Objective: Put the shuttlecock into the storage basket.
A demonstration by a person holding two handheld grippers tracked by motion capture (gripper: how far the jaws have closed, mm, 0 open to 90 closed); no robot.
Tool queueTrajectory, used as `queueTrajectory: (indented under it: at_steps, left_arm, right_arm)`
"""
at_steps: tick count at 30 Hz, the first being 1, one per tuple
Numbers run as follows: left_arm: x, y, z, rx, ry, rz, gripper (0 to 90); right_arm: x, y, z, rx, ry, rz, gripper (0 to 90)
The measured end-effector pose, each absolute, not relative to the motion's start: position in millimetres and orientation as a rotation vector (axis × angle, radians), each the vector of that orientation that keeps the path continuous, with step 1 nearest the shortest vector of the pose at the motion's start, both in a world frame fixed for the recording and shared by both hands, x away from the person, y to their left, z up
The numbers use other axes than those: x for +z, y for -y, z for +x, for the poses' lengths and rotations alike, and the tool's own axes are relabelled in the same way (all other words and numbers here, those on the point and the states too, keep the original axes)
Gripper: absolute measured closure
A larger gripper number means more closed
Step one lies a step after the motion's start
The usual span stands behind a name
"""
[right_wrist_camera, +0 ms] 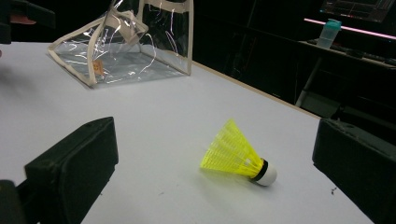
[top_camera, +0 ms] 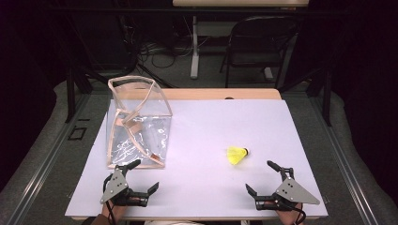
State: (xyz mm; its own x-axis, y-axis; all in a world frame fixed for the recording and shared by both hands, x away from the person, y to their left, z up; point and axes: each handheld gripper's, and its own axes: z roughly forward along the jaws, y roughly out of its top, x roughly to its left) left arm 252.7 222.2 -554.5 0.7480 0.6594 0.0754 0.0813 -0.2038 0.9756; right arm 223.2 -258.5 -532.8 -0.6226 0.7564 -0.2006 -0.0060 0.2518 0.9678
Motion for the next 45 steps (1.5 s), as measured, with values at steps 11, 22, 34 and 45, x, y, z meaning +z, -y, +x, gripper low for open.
queueTrajectory:
  at_steps: [11, 22, 34, 45]
  left_arm:
    - [-554.9, -219.4, 254.6, 0.580, -0.584, 1.731, 0.0]
    - [-552.7, -215.5, 256.7, 0.569, -0.573, 1.736, 0.1]
    - [-549.4, -210.4, 261.8, 0.560, -0.554, 1.728, 0.1]
    - [-545.9, -207.6, 266.1, 0.553, -0.542, 1.723, 0.1]
  right_arm:
    - [-533.6, 259.3, 225.2, 1.433, -1.855, 0.694, 0.0]
    - [-534.1, 259.1, 227.1, 1.438, -1.859, 0.697, 0.0]
    - [-534.1, 259.1, 227.8, 1.436, -1.866, 0.696, 0.0]
    - [-534.2, 259.0, 228.0, 1.435, -1.871, 0.699, 0.0]
